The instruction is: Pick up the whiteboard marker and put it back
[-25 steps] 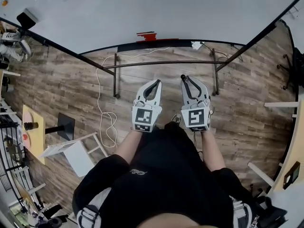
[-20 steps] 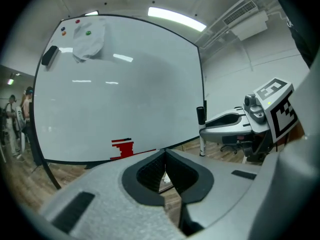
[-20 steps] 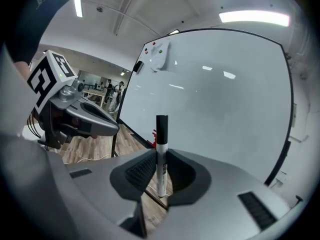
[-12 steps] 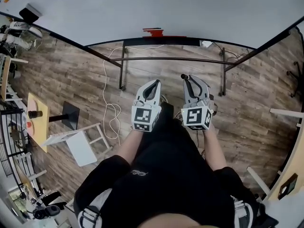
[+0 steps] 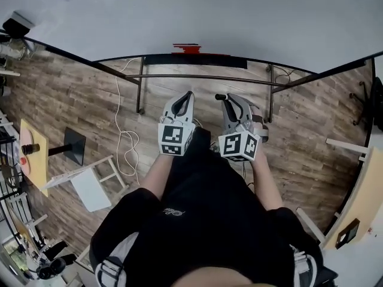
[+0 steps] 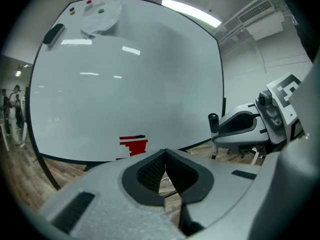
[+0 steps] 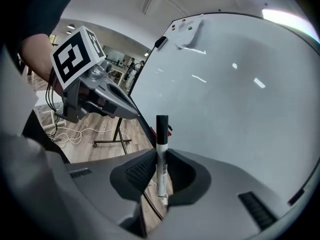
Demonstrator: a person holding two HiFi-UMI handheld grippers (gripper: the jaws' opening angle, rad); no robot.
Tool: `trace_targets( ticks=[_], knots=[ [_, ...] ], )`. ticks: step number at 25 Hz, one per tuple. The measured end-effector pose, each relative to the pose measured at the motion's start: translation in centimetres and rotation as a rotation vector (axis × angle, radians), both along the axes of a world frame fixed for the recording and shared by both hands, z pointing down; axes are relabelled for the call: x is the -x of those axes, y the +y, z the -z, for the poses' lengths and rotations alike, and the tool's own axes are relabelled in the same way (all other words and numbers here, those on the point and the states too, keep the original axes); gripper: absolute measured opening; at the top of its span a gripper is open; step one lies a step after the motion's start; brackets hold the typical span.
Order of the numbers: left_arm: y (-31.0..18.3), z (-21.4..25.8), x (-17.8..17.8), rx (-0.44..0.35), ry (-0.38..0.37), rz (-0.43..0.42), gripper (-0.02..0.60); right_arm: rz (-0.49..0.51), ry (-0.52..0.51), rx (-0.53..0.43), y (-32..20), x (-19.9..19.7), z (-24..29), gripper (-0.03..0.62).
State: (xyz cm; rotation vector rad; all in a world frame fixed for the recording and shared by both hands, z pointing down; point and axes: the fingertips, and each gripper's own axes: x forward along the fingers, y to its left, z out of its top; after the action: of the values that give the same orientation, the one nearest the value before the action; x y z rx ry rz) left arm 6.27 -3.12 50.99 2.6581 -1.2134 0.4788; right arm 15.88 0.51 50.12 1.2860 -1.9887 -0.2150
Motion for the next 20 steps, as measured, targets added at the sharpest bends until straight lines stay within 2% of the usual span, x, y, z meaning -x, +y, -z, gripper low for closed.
trace_targets(
  ticks=[6,11,16,20],
  knots=[
    [-4.5,-1.6,-0.2,0.061,0.011,-0.033,0.006,0.037,0.069,0.075,-5.2,0.8,-0.7,0.057],
    [-7.3,-2.6,-0.5,0.075,0.021,-0.051,0.006,0.059,0.174,0.139,-9.1,0.8,-2.4,0.057],
    [-8.8,-3.2,-0.1,0.116,0.048,0.017,0.007,0.102,0.278,0.215,-11.7,0.6,-5.4,0.057],
    [-9.5,-4.3,-0.4,0.142,0.022,0.040,0.006,0.165,0.381,0.271,-13.6,0.0,-8.8,0.057]
  ],
)
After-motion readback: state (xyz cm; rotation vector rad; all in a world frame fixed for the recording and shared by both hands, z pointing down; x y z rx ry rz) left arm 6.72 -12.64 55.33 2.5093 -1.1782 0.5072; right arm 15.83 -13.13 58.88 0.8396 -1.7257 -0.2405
